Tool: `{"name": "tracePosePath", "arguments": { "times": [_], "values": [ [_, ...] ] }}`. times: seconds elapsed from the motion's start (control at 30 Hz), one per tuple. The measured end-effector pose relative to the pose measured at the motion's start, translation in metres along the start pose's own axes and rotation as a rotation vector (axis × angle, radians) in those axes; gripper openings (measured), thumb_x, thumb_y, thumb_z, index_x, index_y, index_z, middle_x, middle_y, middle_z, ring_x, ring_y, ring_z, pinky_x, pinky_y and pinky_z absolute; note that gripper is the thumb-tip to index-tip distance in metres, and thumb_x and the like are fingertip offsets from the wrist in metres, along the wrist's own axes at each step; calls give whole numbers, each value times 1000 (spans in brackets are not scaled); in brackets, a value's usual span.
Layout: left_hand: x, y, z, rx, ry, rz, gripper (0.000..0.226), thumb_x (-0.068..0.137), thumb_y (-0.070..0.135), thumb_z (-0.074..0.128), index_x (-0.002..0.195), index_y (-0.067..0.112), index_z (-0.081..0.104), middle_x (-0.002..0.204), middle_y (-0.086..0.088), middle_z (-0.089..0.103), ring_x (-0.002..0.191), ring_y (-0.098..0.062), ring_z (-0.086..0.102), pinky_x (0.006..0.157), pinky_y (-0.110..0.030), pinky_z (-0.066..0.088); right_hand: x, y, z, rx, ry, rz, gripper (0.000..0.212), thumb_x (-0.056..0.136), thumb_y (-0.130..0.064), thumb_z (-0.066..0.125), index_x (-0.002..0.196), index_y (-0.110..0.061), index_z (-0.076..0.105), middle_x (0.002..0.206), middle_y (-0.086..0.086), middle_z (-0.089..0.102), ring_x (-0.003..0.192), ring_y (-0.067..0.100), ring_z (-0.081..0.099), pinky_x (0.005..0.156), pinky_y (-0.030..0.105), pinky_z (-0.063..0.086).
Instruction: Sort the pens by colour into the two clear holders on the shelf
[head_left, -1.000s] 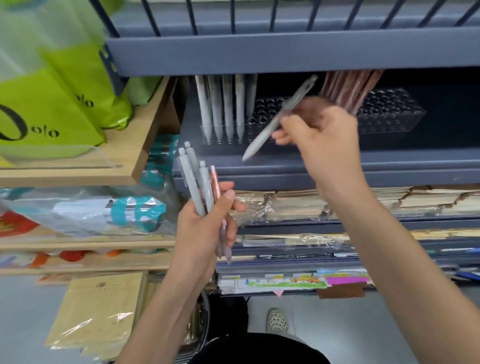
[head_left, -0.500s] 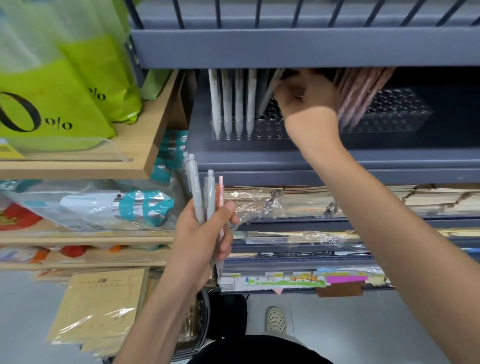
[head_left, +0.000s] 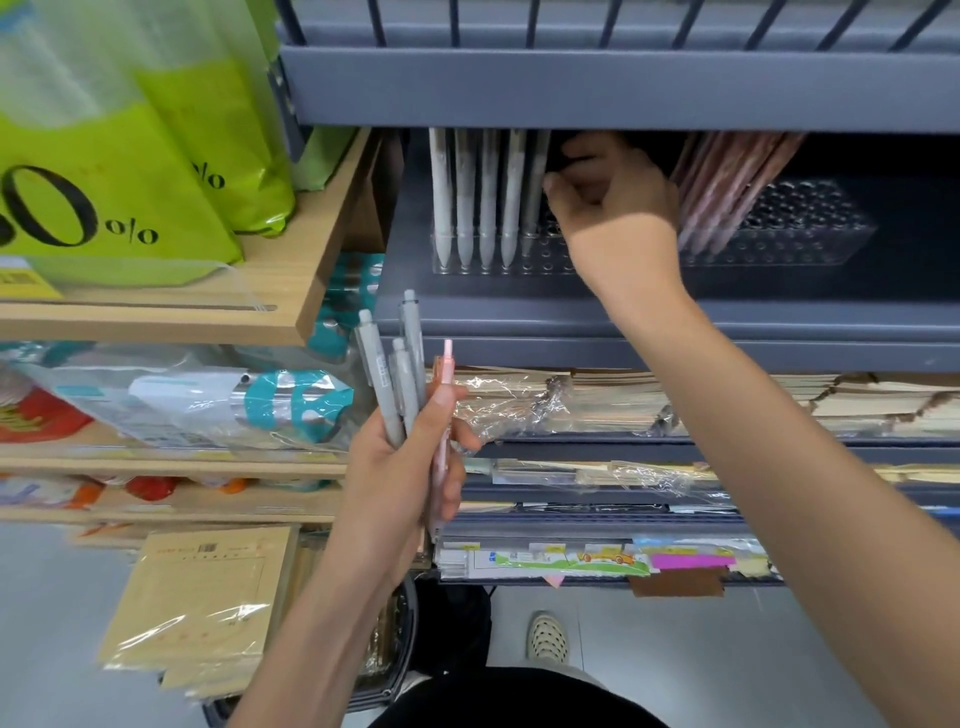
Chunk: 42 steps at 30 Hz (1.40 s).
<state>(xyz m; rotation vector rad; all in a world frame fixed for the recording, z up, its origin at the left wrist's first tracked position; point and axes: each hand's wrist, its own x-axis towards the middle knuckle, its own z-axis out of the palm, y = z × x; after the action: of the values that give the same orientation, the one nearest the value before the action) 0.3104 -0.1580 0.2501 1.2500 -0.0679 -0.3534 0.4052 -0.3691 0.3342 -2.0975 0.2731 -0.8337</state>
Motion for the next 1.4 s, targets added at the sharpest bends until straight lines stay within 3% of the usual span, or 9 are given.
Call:
{"name": "tracePosePath", "arguments": {
  "times": [0.1,0.27,0.37,0.47,0.6,0.77,1.07,1.17,1.4],
  "values": [
    [1,-2,-2,-58,4,10,18,91,26,61,98,12,53,73,-11,65,35,-14,41,32,-20,34,-28,-5,-14,149,-66,7,9,85,-17,64,87,-24,67,72,-11,67,66,1,60,68,21,50],
    [3,-3,5,-88,-22,41,18,86,12,55,97,6,42,73,-15,65,36,-16,41,32,-21,35,-73,-10,-28,172,-572,61,11,84,-31,74,80,-21,75,73,-3,72,62,8,59,61,26,50],
    [3,-3,14,-58,-45,65,16,87,11,56,95,0,49,75,-19,68,34,-17,41,34,-22,36,-82,-9,-27,209,-706,109,15,82,-30,77,83,-16,77,80,14,71,67,16,56,63,36,50],
    [2,-2,23,-13,-91,86,9,91,18,58,89,18,67,88,-21,74,36,-19,48,36,-25,41,-82,-2,-33,275,-728,176,14,80,-25,79,83,-12,75,79,11,71,66,7,56,64,31,50],
    [2,-2,38,22,-151,59,17,93,32,60,89,34,76,106,-14,76,55,-26,69,46,-29,54,-78,13,-51,412,-648,275,6,85,-17,74,85,-11,74,73,1,70,62,8,58,55,21,46],
    [7,-18,58,85,-178,13,19,90,34,62,101,29,76,104,-12,76,52,-21,64,41,-25,48,-70,36,-82,620,-323,371,11,93,-9,64,97,-3,71,91,20,71,70,23,62,59,30,51],
    [27,-41,116,142,-202,40,26,84,47,71,100,28,77,88,-28,68,40,-13,46,37,-21,37,-64,68,-130,525,-394,303,11,86,-8,71,96,-2,71,76,11,73,66,18,68,64,26,57],
    [30,-46,134,96,-198,35,27,85,46,65,109,35,74,92,-9,75,41,-11,47,36,-21,37,-42,78,-154,571,-238,265,7,87,-7,69,95,-7,71,80,12,74,69,21,70,66,26,58],
    [33,-59,160,88,-151,47,28,90,40,59,112,31,73,79,-2,67,39,-9,38,34,-20,33,9,112,-186,573,167,96,9,88,1,59,91,-8,61,80,-2,71,80,26,72,78,34,59]
  ]
}}
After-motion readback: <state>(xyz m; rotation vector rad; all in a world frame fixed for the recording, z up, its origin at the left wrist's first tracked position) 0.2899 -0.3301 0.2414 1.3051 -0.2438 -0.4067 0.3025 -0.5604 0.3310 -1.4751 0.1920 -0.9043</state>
